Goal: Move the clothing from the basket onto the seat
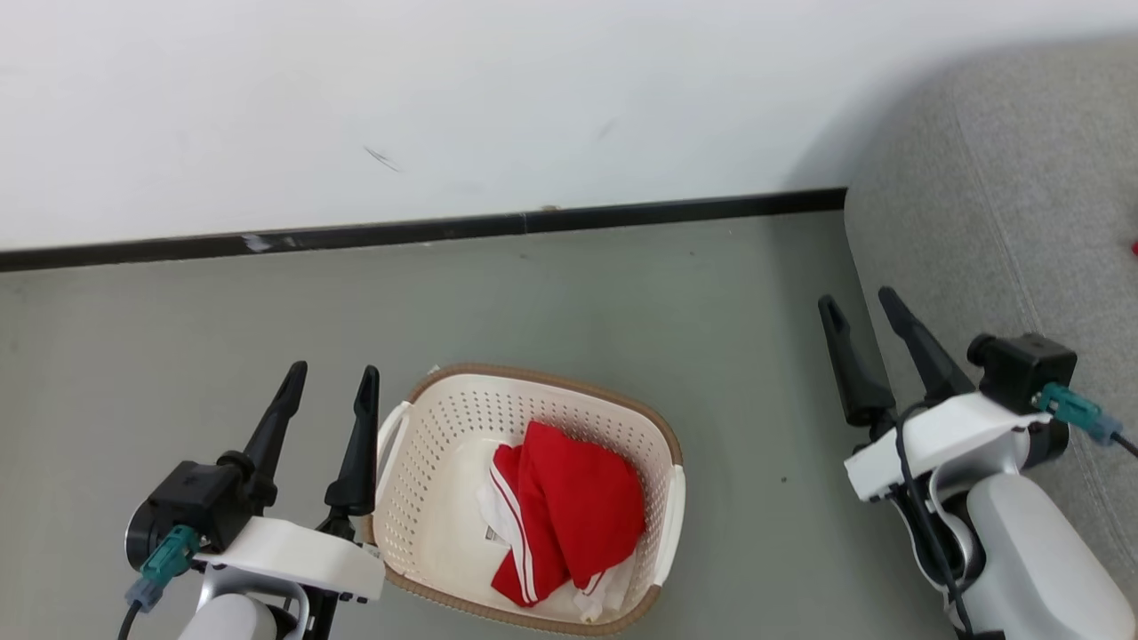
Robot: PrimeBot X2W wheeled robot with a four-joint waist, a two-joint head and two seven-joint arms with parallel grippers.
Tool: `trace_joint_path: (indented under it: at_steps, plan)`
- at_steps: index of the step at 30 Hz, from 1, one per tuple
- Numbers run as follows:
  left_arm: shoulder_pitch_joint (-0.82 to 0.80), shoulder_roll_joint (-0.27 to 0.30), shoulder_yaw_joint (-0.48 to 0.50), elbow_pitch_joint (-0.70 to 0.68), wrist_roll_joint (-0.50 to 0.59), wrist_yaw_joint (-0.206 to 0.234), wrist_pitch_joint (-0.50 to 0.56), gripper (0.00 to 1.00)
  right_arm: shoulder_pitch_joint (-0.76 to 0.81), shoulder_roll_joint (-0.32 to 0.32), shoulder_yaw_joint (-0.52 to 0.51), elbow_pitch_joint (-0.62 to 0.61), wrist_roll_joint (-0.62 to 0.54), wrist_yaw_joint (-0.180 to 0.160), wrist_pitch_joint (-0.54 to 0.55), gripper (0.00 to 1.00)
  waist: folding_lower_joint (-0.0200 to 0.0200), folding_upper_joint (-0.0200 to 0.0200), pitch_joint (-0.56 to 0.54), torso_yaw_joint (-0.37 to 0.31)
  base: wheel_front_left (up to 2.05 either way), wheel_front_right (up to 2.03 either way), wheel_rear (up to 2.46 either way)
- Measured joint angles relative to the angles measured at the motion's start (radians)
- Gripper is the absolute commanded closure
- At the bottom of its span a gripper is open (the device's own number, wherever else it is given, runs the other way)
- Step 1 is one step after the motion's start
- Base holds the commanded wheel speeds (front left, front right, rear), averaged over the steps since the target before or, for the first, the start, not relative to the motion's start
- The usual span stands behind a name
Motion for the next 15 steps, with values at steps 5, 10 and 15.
trace_joint_path:
  at_steps: [5,10,15]
  plan:
    - [0.019,-0.012,0.001,0.010,-0.003,-0.010,0.000,0.00,0.068,0.003,-0.023,-0.029,-0.026,0.000,0.000,0.00,0.0000,0.0000,-0.048,0.029,0.00,0.00,0.00]
    - [0.054,-0.018,0.001,0.031,-0.003,-0.022,0.000,0.00,0.122,0.003,-0.056,-0.056,-0.052,0.000,0.000,0.00,0.0000,0.0000,-0.094,0.052,0.00,0.00,0.00]
    - [0.080,-0.018,0.001,0.051,-0.003,-0.028,0.000,0.00,0.178,0.007,-0.075,-0.076,-0.075,0.000,0.000,0.00,0.0000,0.0000,-0.136,0.068,0.00,0.00,0.00]
